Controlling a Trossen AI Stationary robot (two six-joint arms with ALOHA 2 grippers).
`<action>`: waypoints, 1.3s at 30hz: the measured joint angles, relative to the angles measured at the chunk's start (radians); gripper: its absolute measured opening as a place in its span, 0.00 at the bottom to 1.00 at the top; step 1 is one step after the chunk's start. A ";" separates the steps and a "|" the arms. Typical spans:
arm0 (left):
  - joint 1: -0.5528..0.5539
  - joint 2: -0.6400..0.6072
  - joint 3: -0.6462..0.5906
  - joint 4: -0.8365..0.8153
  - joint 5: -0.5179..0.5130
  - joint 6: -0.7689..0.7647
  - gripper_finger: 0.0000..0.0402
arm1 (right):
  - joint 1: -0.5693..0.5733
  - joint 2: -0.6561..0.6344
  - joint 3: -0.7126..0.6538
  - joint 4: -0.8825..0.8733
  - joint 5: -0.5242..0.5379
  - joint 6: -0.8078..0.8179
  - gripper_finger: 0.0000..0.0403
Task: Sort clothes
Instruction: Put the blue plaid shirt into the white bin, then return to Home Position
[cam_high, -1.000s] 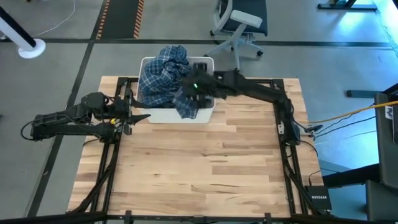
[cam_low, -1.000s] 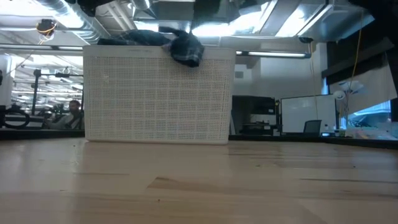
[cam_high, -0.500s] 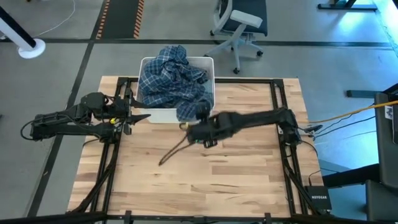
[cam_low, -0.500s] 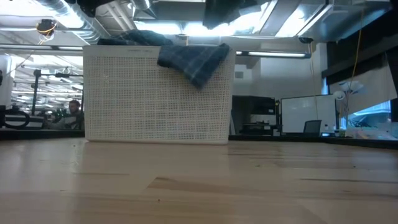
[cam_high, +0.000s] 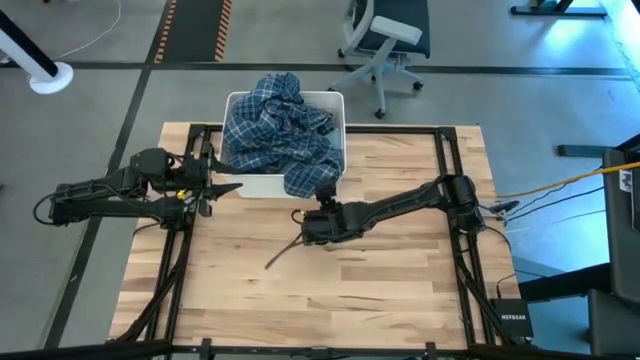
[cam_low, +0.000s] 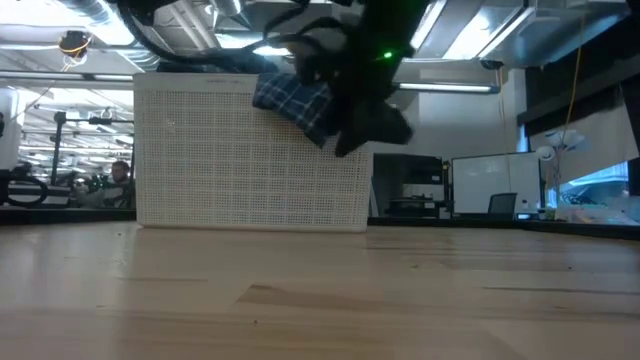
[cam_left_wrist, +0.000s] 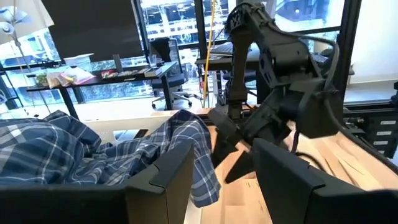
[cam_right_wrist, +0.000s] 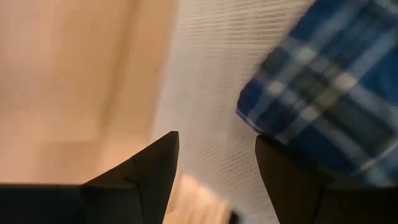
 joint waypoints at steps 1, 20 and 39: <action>0.000 0.000 0.000 0.001 0.000 0.001 0.40 | -0.005 0.000 -0.004 0.032 0.028 -0.018 0.58; 0.000 0.000 0.000 -0.001 0.000 0.000 0.40 | -0.197 -0.004 0.446 0.241 0.144 -0.480 0.58; 0.000 0.000 0.000 -0.025 0.000 -0.035 0.40 | -0.047 -0.071 0.698 -0.400 -0.046 -0.137 0.58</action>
